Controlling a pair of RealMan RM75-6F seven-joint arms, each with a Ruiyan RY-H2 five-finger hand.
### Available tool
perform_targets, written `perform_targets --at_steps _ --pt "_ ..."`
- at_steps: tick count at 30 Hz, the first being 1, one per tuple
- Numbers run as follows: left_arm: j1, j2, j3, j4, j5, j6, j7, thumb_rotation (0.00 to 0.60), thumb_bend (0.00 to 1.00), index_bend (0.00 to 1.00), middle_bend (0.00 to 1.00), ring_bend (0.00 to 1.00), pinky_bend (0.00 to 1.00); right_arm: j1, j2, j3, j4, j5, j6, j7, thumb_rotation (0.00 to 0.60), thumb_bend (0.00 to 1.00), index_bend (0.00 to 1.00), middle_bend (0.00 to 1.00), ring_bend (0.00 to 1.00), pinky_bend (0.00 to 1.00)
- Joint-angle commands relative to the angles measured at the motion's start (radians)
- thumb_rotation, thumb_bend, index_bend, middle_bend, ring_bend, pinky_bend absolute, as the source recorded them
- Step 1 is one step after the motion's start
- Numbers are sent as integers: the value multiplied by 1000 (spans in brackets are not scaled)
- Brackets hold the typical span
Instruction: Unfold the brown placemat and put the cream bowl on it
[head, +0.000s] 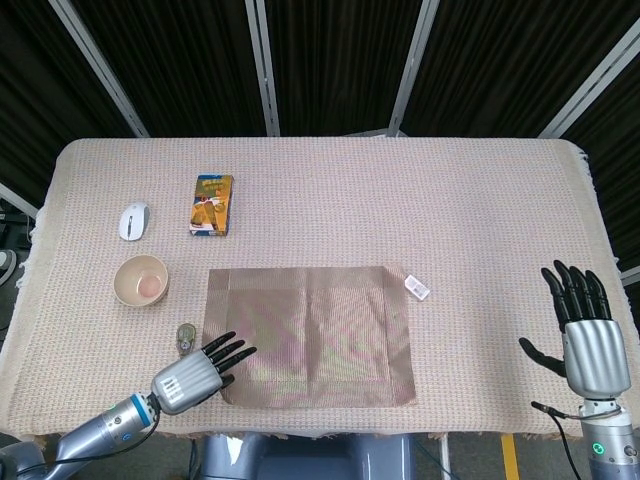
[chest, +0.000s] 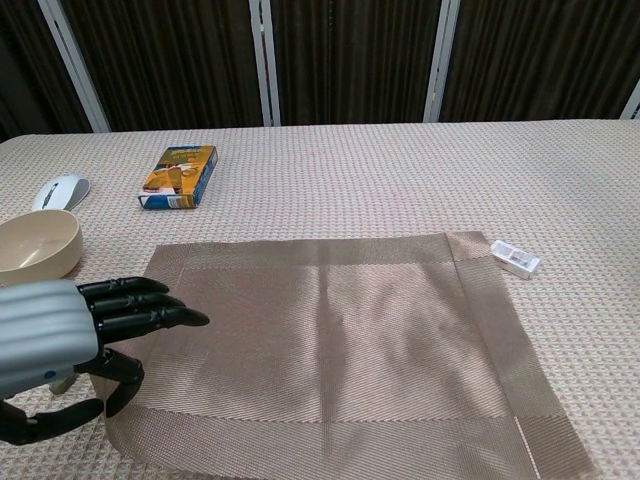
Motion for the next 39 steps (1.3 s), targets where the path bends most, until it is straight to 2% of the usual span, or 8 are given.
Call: perform_targets --at_steps 1,9,11,13,17,22,30,39 --pt "6 6 2 -3 1 -1 -1 600 512 704 0 0 0 -1 0 -1 -1 -1 0 0 600 0 0 0 0 0" --pt "23 12 6 -13 -7 -13 -18 600 436 625 0 0 0 -3 2 -2 -3 -6 3 1 600 0 0 0 0 0" --pt "21 18 9 -20 1 -12 -44 600 167 422 0 0 0 -4 3 -2 -5 -7 5 1 600 0 0 0 0 0" --pt "21 27 13 -26 8 -9 -66 600 13 245 0 0 0 -5 4 -2 -6 -9 6 2 600 0 0 0 0 0" --pt "21 63 23 -54 11 -1 -127 600 0 15 0 0 0 -6 5 -3 -8 -12 7 2 600 0 0 0 0 0" --pt "45 113 8 -72 10 80 -181 600 0 0 0 0 0 -6 4 -6 -9 -16 6 0 600 0 0 0 0 0" --pt "99 183 -149 -47 -184 204 -238 600 0 3 0 0 0 -8 3 -11 -16 -28 7 -4 600 0 0 0 0 0" --pt "113 66 -209 317 -343 86 -435 600 0 181 0 0 0 -7 -1 -14 -16 -31 2 -17 600 0 0 0 0 0"
